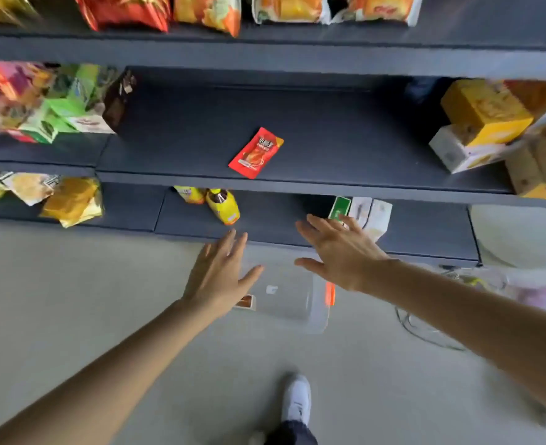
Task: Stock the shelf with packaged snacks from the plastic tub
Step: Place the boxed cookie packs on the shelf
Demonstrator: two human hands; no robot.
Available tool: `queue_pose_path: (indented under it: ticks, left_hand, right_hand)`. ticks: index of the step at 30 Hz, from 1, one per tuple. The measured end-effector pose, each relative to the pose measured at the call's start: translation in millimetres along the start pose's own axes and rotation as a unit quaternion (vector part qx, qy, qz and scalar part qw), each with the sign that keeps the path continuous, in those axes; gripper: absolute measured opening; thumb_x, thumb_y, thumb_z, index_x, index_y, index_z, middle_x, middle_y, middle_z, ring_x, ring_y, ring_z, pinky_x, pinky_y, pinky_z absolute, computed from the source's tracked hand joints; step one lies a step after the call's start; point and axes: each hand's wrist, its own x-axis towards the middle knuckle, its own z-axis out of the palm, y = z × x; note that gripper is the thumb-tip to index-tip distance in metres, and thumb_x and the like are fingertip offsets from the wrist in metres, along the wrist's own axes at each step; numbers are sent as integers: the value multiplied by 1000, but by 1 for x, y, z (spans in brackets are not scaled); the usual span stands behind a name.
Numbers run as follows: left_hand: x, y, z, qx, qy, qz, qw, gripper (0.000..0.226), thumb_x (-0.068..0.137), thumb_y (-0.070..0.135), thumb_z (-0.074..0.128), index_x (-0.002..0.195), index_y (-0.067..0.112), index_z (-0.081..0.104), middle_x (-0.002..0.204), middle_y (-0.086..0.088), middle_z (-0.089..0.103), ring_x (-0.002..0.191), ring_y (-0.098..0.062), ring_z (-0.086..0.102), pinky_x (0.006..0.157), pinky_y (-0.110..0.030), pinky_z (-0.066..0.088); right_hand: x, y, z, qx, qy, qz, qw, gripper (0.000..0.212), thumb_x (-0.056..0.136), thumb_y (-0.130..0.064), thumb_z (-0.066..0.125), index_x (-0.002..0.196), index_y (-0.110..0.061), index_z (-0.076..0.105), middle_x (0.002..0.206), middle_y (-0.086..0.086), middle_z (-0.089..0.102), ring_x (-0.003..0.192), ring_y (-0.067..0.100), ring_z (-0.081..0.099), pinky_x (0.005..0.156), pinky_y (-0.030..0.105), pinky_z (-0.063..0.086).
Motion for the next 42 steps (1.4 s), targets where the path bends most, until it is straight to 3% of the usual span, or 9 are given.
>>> queue_pose_path:
  ticks: [3, 8, 15, 20, 29, 32, 34, 36, 42]
  left_hand:
    - [-16, -45, 65, -2, -38, -15, 999, 86, 81, 64, 20, 144, 9, 42, 149, -14, 41, 134, -28, 45, 109, -47, 33]
    - [-26, -108, 140, -44, -106, -143, 983, 83, 87, 68, 23, 152, 15, 21, 159, -11, 18, 145, -25, 24, 117, -39, 18]
    - [9, -174, 235, -193, -89, -221, 952, 73, 96, 47, 44, 153, 16, 12, 159, -7, 17, 146, -21, 19, 114, -34, 23]
    - [65, -210, 305, -274, -79, -253, 925, 75, 96, 48, 45, 154, 20, 7, 160, -4, 15, 145, -21, 22, 112, -33, 22]
    - [110, -228, 383, -365, -105, -193, 905, 70, 96, 48, 45, 153, 31, 8, 156, 3, 26, 138, -19, 36, 108, -31, 28]
    - [109, -233, 387, -374, -96, -186, 903, 70, 95, 50, 44, 153, 31, 8, 157, 5, 25, 136, -21, 40, 111, -37, 30]
    - [107, -235, 387, -362, -84, -192, 908, 69, 96, 47, 43, 153, 27, 9, 156, 0, 30, 133, -12, 41, 104, -25, 30]
    - [106, -238, 384, -341, -60, -200, 916, 67, 97, 43, 44, 153, 23, 12, 151, -7, 36, 126, -2, 41, 92, -16, 26]
    - [102, -236, 356, -334, 53, -279, 899, 43, 99, 26, 47, 138, 9, 43, 136, -12, 44, 122, -24, 52, 97, -30, 39]
  right_hand:
    - [30, -23, 65, 61, -66, 22, 996, 71, 95, -61, 27, 153, -23, 10, 159, 3, 12, 141, 26, 25, 113, 41, 22]
    - [85, -51, 171, 217, -164, 95, 958, 69, 94, -59, 34, 152, -27, 13, 158, 6, 15, 140, 30, 28, 109, 41, 32]
    - [162, -91, 295, 482, -205, 251, 814, 64, 93, -54, 47, 148, -28, 28, 145, 12, 33, 123, 33, 47, 89, 44, 54]
    - [210, -116, 374, 582, -186, 315, 727, 63, 92, -46, 55, 147, -30, 29, 148, 10, 31, 113, 24, 48, 84, 41, 57]
    - [273, -137, 454, 623, -161, 366, 673, 65, 88, -41, 64, 144, -31, 33, 143, 7, 36, 112, 23, 50, 85, 40, 55]
    - [281, -146, 467, 678, -158, 399, 596, 57, 84, -30, 72, 135, -26, 47, 132, 4, 49, 111, 23, 55, 79, 36, 57]
    - [285, -153, 472, 710, -118, 431, 544, 41, 81, -18, 75, 119, -20, 61, 123, 7, 59, 103, 23, 62, 77, 34, 58]
    - [287, -160, 475, 706, -68, 451, 541, 30, 77, -13, 78, 104, -19, 68, 113, 8, 65, 96, 24, 66, 73, 32, 59]
    - [267, -166, 449, 665, 42, 414, 621, 25, 66, -18, 82, 85, -32, 71, 100, 0, 70, 96, 23, 66, 83, 46, 56]
